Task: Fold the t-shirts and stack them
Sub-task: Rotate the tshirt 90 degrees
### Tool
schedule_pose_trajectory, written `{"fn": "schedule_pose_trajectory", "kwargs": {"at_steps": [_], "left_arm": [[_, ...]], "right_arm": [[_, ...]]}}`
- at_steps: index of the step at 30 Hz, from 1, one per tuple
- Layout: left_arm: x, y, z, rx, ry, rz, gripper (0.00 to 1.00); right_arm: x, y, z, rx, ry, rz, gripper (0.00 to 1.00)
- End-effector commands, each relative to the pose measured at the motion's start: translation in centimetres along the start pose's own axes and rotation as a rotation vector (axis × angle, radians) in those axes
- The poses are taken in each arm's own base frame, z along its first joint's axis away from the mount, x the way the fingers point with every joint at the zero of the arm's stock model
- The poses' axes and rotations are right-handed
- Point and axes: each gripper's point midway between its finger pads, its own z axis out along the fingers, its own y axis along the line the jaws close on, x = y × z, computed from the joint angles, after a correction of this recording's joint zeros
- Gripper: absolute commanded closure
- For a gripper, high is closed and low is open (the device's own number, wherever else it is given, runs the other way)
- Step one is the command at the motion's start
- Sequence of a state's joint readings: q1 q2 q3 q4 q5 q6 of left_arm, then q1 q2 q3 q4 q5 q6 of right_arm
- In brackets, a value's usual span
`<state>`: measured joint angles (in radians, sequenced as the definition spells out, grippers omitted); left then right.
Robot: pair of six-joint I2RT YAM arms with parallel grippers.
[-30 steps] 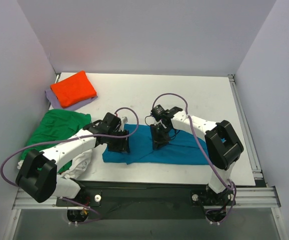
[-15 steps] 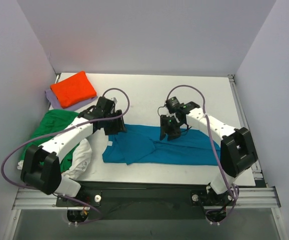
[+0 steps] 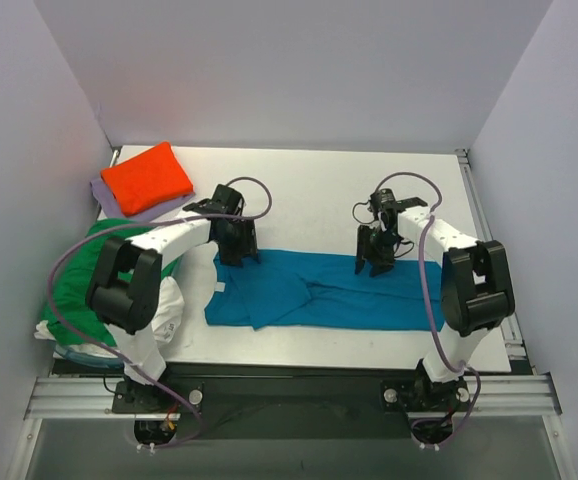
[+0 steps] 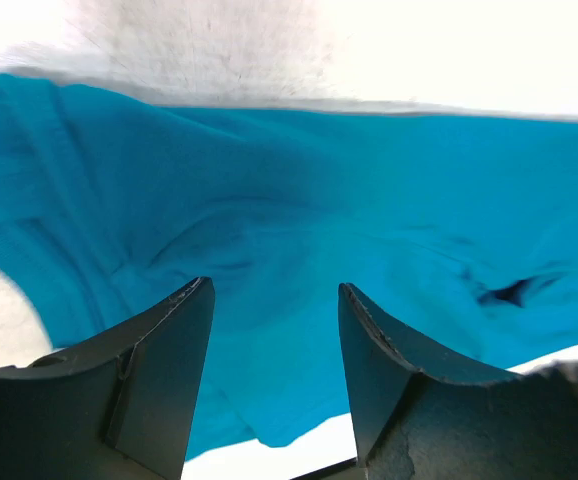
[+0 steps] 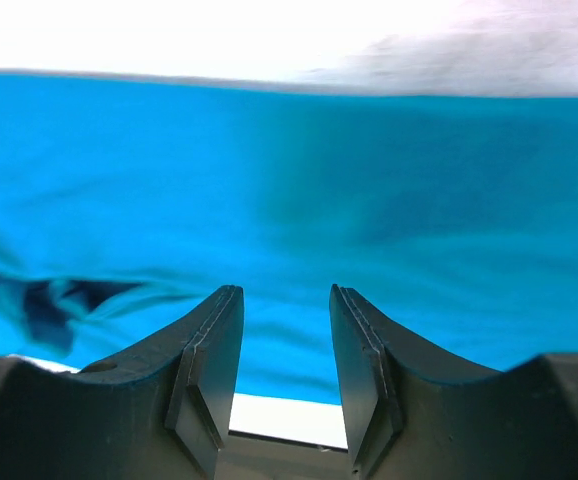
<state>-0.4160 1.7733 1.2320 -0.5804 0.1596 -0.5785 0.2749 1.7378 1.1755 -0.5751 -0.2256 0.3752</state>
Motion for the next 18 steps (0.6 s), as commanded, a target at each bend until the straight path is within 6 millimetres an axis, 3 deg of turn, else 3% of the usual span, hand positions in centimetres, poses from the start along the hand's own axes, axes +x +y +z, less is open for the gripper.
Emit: {"fn": "schedule_pose_trajectory", "kwargs": {"at_steps": [1,5,10,15,17,18], "left_arm": [[0.0,-1.6,1.4,0.076,0.057,0.041,0.37],[0.1,-0.6,3.2,0.057,0.106,0.042,0.37],[-1.6,0.6,4.5,0.014,0.118,0.065,0.37],[-4.8,1.6,6.1,-0.03,0.108,0.098,0.37],[-5.1,2.1,7.0,-0.045,0.129,0.107,0.37],[-6.4,1.7,6.7,-0.045,0.108,0.13,0.37]], "right_arm": [[1.0,-2.1,0.8,0.043,0.058,-0.012,0.6],[1.3,-3.0,1.9,0.059,0.094,0.008,0.6],[2.7,-3.7,3.4,0.073,0.161,0.036,0.6],[4.1,-3.3,3.8,0.057,0.206,0.092,0.6],[5.0,-3.2,3.9,0.051,0.226,0.126,0.6],[5.2,-2.9,3.8,0.041,0.23,0.135,0.6]]}}
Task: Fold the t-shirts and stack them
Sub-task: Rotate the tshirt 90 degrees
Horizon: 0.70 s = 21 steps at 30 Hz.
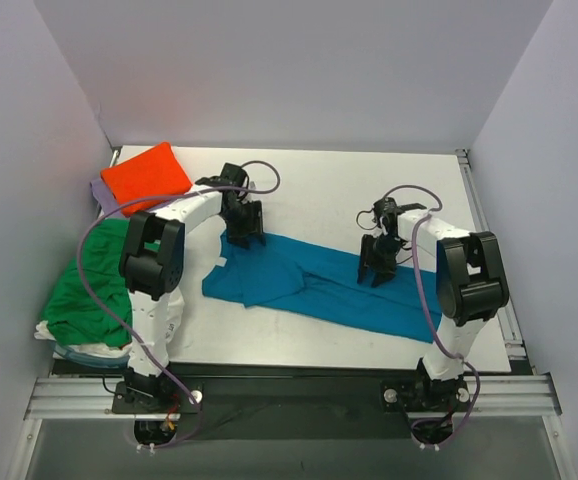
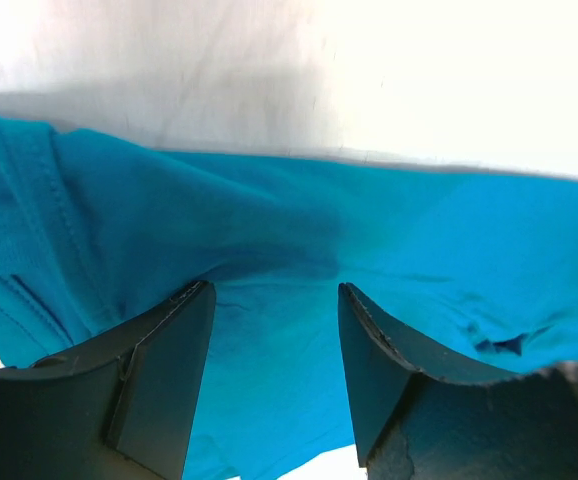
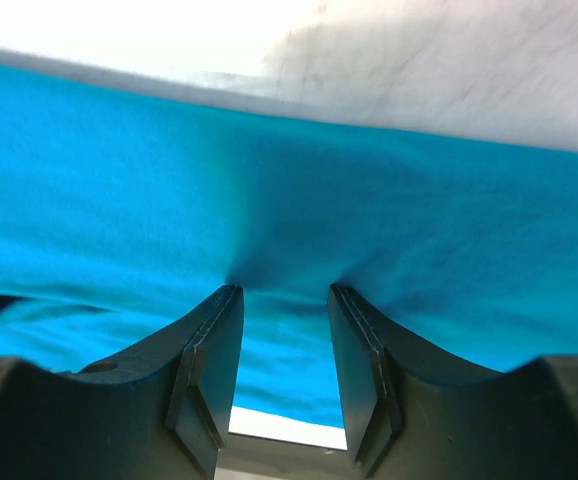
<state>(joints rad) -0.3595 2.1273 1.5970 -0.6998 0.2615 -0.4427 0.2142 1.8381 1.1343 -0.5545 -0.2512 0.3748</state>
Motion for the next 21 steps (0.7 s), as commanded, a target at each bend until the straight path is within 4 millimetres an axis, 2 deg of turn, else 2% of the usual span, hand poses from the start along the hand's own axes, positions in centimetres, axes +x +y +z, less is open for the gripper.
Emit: {"fn": "schedule_pose_trajectory", "kwargs": {"at_steps": [1,2,3,5,6,8,10,12,14,16,17,19,20,21], "left_arm": [[-2.4,2.2,1.1,-0.081,-0.01,0.072,0.37],[-2.8,2.4,1.5,-0.085,-0.005,0.082,0.37],[-4.2,1.8,1.0,-0.085,-0.031,0.106,0.37],[-5.3,1.3,1.1,-0.076,-0.044,0.133,0.37],[-6.7,0.5,0.4,-0.064,-0.077,0.146,0.37],[-7.6,-0.2,0.1,-0.053,-0.095,0.153,0.37],[-9.3,-1.8,-1.4,-0.031,-0.145,0.166,0.37],[-10.0,-2.7,-2.5,-0.022,-0.168,0.165,0.37],[-10.7,-4.3,-4.4,0.002,-0.211,0.166,0.36],[-10.5,-5.0,-5.4,0.01,-0.221,0.159,0.36],[-9.6,-5.6,-6.2,0.02,-0.217,0.151,0.36],[-8.3,-5.9,-6.5,0.027,-0.203,0.143,0.36],[-5.9,-5.8,-6.4,0.03,-0.16,0.129,0.36],[-5.3,-6.1,-6.2,0.046,-0.16,0.125,0.36]], "right_arm": [[3.9,-0.5,1.0,0.012,0.126,0.073,0.6],[4.4,-0.6,1.1,0.01,0.137,0.08,0.6],[4.6,-0.2,0.9,-0.002,0.134,0.079,0.6],[5.1,0.0,0.7,-0.008,0.135,0.085,0.6],[5.1,0.3,0.2,-0.023,0.121,0.079,0.6],[4.9,0.9,-0.6,-0.042,0.104,0.077,0.6],[4.4,1.4,-1.9,-0.065,0.067,0.071,0.59],[3.7,1.8,-3.3,-0.079,0.026,0.048,0.59],[3.5,1.5,-4.1,-0.065,0.016,0.032,0.59],[3.4,1.2,-4.5,-0.052,0.014,0.019,0.59],[3.5,0.7,-4.5,-0.032,0.017,0.018,0.59],[4.0,0.1,-4.2,-0.01,0.03,0.009,0.59],[4.1,-0.3,-4.0,0.006,0.034,0.014,0.59],[4.3,-0.6,-3.8,0.013,0.039,0.017,0.59]]}}
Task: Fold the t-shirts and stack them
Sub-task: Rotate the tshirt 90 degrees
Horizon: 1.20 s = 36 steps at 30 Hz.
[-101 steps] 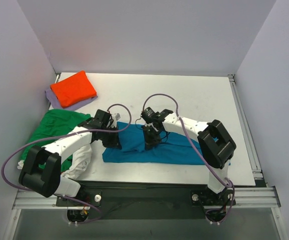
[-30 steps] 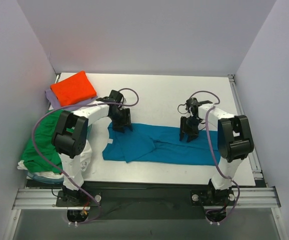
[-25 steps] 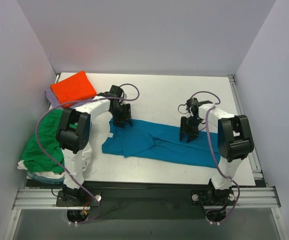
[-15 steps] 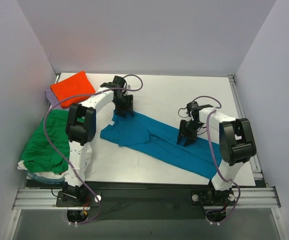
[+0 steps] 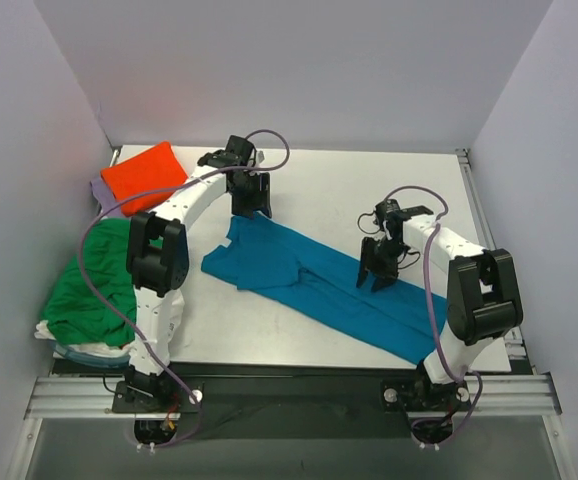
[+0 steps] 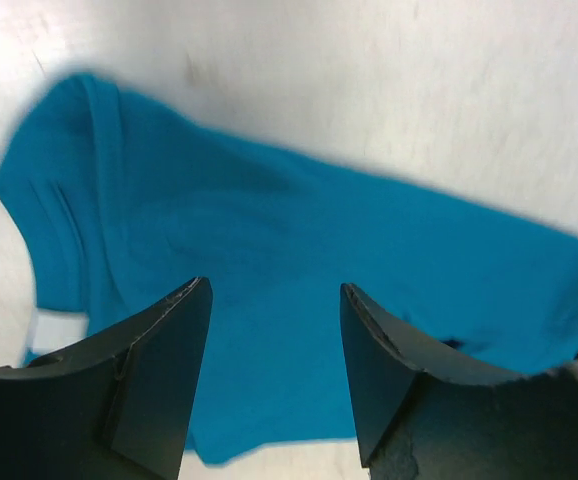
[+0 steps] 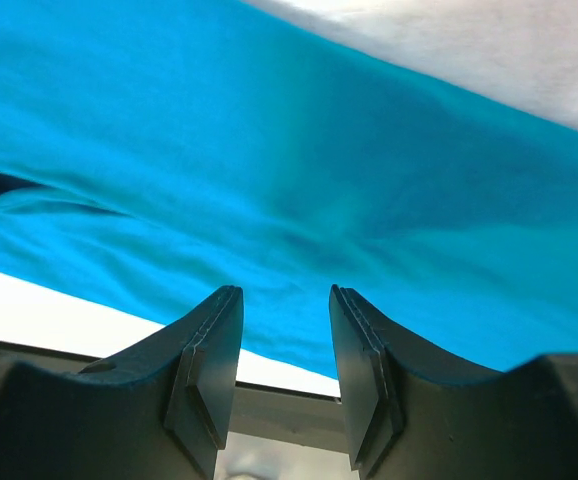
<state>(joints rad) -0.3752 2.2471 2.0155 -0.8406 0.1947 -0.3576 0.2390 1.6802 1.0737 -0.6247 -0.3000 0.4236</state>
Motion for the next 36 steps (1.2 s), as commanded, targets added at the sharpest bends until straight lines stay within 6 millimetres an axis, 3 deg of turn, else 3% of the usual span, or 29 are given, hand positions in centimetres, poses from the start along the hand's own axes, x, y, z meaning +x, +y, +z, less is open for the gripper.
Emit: {"fn": "schedule_pose_trajectory", "kwargs": {"at_steps": [1,2,3,6,12,16,19,20,22,23,26,27,29,30,31,36], "left_arm": [[2.9,-2.6,-3.3,0.056,0.008,-0.019,0.36],[3.9,-3.5,-4.0,0.092,0.016,-0.039,0.36],[6.0,-2.9,-3.1,0.096,0.053,-0.057,0.36],[9.6,-2.8,-2.6,0.135,0.118,-0.087,0.36],[12.8,-1.6,-1.1,0.131,0.194,-0.113,0.36],[14.1,1.2,0.2,0.081,0.243,-0.156,0.35],[13.7,2.5,0.7,0.057,0.232,-0.149,0.35],[12.6,2.6,0.8,0.059,0.211,-0.137,0.35],[12.4,3.0,1.6,0.04,0.235,-0.129,0.35],[10.8,2.8,1.5,0.037,0.213,-0.105,0.35],[10.0,3.7,2.8,0.005,0.241,-0.088,0.35],[8.1,3.4,2.8,0.012,0.206,-0.075,0.35],[7.9,4.2,3.8,-0.007,0.23,-0.064,0.35],[6.0,3.9,3.6,0.001,0.192,-0.051,0.35],[6.2,4.6,4.3,-0.017,0.215,-0.043,0.35],[2.9,4.2,5.4,-0.005,0.18,0.023,0.35]], "right_arm": [[1.9,-2.2,-0.5,0.08,0.052,0.002,0.59],[2.1,-2.6,-0.2,0.097,0.058,0.002,0.59],[2.3,-2.8,-0.1,0.104,0.062,0.004,0.59],[3.1,-3.7,0.4,0.136,0.081,0.017,0.59],[4.3,-4.4,1.7,0.151,0.115,0.041,0.59],[5.0,-4.8,2.5,0.164,0.144,0.05,0.59],[5.6,-4.8,3.2,0.155,0.162,0.063,0.59],[5.9,-4.7,3.3,0.15,0.175,0.065,0.59],[6.1,-4.3,3.6,0.139,0.184,0.077,0.59],[6.4,-3.9,3.8,0.131,0.19,0.072,0.59],[6.6,-3.0,4.1,0.118,0.196,0.083,0.6],[7.0,-2.3,4.2,0.109,0.203,0.072,0.6],[7.2,-1.4,4.5,0.101,0.207,0.086,0.6],[7.8,-0.5,4.7,0.095,0.217,0.065,0.6],[7.8,0.2,4.8,0.092,0.217,0.082,0.6],[8.4,4.5,5.0,0.04,0.214,0.045,0.6]]}}
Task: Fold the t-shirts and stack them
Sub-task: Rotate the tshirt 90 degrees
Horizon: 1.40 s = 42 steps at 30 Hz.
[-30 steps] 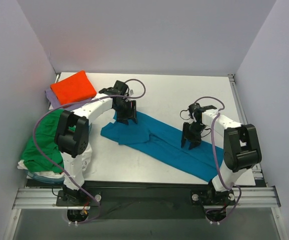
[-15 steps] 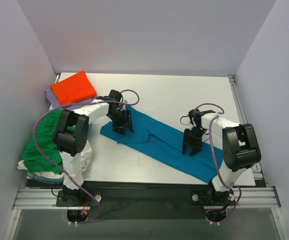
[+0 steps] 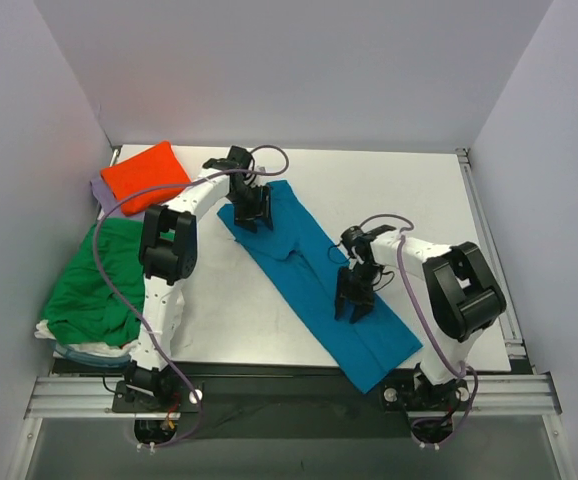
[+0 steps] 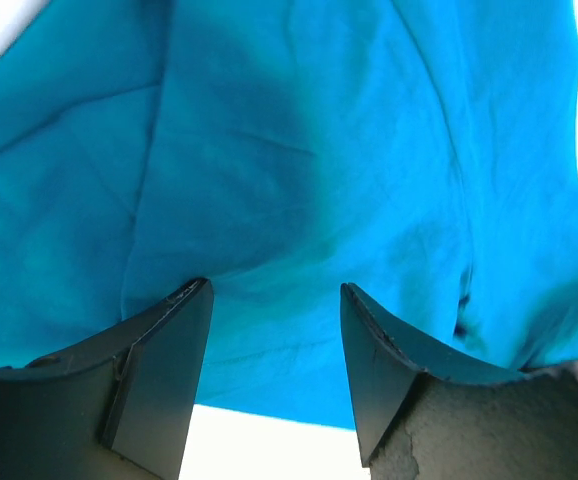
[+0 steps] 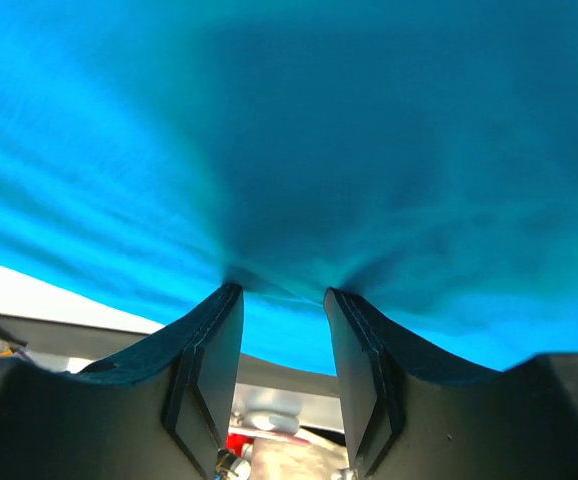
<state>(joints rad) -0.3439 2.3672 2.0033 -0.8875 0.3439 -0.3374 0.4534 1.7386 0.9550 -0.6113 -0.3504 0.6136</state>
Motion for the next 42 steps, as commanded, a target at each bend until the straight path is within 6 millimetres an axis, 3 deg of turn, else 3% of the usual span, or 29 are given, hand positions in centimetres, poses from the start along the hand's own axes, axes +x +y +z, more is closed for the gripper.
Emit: {"fn": "schedule_pose_trajectory", "kwargs": {"at_steps": [1,3,7,11,14,15,16,18,21,25,31,37,42], "left_arm": [[-3.1,2.1,1.0,-0.07,-0.045,0.087,0.35],[-4.2,1.5,0.8,-0.056,-0.063,0.092,0.35],[-6.1,-0.1,-0.2,-0.013,-0.14,0.087,0.35],[-6.9,-1.7,-2.1,0.002,-0.197,0.09,0.35],[-7.5,-3.3,-5.1,-0.002,-0.268,0.098,0.35],[-6.9,-3.0,-5.2,-0.013,-0.262,0.088,0.35],[-7.0,-4.0,-7.2,-0.004,-0.301,0.076,0.35],[-6.0,-4.4,-8.2,0.008,-0.314,0.061,0.34],[-4.5,-4.9,-7.6,0.059,-0.293,0.014,0.34],[-1.3,-4.5,-4.6,0.077,-0.195,-0.033,0.34],[-0.1,-3.2,-1.3,0.056,-0.123,-0.047,0.34],[-0.2,-1.8,0.8,0.032,-0.096,-0.058,0.34],[-2.1,-1.0,2.0,0.031,-0.101,-0.076,0.33]], "right_arm": [[0.6,2.8,1.1,-0.019,0.011,0.005,0.6],[0.1,4.2,0.3,-0.045,-0.014,-0.006,0.6],[-0.4,5.1,-2.3,-0.071,-0.077,-0.033,0.59],[-0.6,4.7,-4.2,-0.062,-0.133,-0.08,0.59],[-0.1,3.7,-4.4,-0.043,-0.144,-0.112,0.59],[0.1,3.4,-4.3,-0.037,-0.145,-0.117,0.59],[0.5,2.8,-4.0,-0.025,-0.137,-0.129,0.59],[0.7,1.8,-3.5,0.003,-0.131,-0.132,0.59],[1.2,0.5,-2.6,0.045,-0.111,-0.144,0.59],[1.1,-0.5,-1.3,0.089,-0.088,-0.158,0.59],[1.0,-0.3,0.2,0.096,-0.044,-0.153,0.59],[1.4,1.3,1.6,0.053,-0.004,-0.128,0.59],[1.6,3.6,2.4,-0.003,0.024,-0.11,0.6]]}}
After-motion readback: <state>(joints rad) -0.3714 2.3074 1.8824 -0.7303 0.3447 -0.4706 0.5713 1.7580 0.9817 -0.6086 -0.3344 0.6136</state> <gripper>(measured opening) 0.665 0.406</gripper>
